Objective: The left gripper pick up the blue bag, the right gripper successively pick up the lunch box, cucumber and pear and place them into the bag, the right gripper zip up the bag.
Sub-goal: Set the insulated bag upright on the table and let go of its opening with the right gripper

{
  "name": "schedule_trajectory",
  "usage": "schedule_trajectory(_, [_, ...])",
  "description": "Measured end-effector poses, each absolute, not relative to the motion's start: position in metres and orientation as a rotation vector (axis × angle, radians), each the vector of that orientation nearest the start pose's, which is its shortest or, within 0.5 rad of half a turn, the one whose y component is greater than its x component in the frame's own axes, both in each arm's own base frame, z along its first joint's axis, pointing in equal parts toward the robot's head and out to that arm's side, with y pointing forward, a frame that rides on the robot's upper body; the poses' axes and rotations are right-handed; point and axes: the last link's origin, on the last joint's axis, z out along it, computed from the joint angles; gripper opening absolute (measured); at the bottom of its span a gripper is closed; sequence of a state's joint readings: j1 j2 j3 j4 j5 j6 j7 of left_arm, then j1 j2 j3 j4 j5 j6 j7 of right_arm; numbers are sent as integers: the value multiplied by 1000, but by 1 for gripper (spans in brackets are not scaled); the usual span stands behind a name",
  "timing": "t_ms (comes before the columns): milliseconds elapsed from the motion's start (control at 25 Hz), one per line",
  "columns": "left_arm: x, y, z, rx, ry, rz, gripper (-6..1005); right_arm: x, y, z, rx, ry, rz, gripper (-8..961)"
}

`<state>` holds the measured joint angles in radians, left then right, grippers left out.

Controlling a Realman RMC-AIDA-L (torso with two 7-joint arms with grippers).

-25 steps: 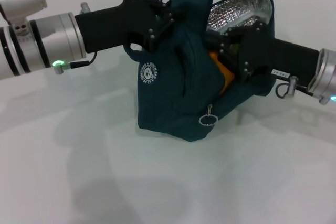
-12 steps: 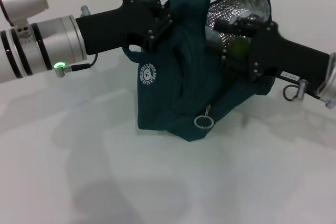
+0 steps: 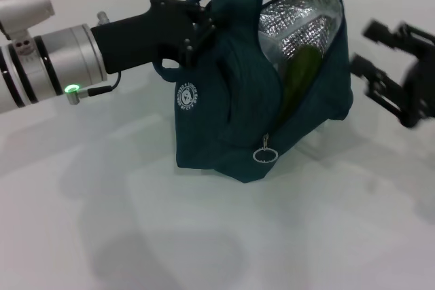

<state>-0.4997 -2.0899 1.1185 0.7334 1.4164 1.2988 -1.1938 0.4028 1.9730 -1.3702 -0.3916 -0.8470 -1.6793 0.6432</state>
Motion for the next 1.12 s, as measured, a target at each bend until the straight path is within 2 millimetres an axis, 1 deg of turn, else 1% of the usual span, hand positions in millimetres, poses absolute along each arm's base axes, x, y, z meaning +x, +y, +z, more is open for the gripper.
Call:
schedule_trajectory(80, [-200,365,-8,-2515,-273,-920,92,259,288,25,-2328,-18,1205,462])
schedule_trajectory(200, [-199,366,-7,-2512,-272,-917,92,275,282,32,-2356,22,1142,459])
schedule_trajectory(280, [-199,367,-9,-2510,-269,-915,92,285,282,32,-2369,82,1090,455])
schedule_trajectory(400, [-197,369,-12,-2508,-261,-924,93,292,289,27,-2391,151,1013,450])
schedule_trajectory(560, [-194,372,-16,-2515,-267,-935,93,295,300,14,-2399,205,924,441])
schedule_trajectory(720, [-196,371,-15,-2503,-278,-945,94,287,308,1,-2486,185,866,413])
schedule_trajectory(880, [-197,370,-15,-2496,-281,-949,94,283,319,-7,-2505,223,813,375])
schedule_trajectory(960, [-197,370,-15,-2496,-282,-949,94,281,326,-17,-2523,225,757,368])
schedule_trajectory(1040, [-197,370,-15,-2496,-283,-949,95,279,329,-25,-2538,223,719,361])
schedule_trajectory(1120, [-197,370,-15,-2496,-284,-949,95,279,332,-28,-2537,223,695,353])
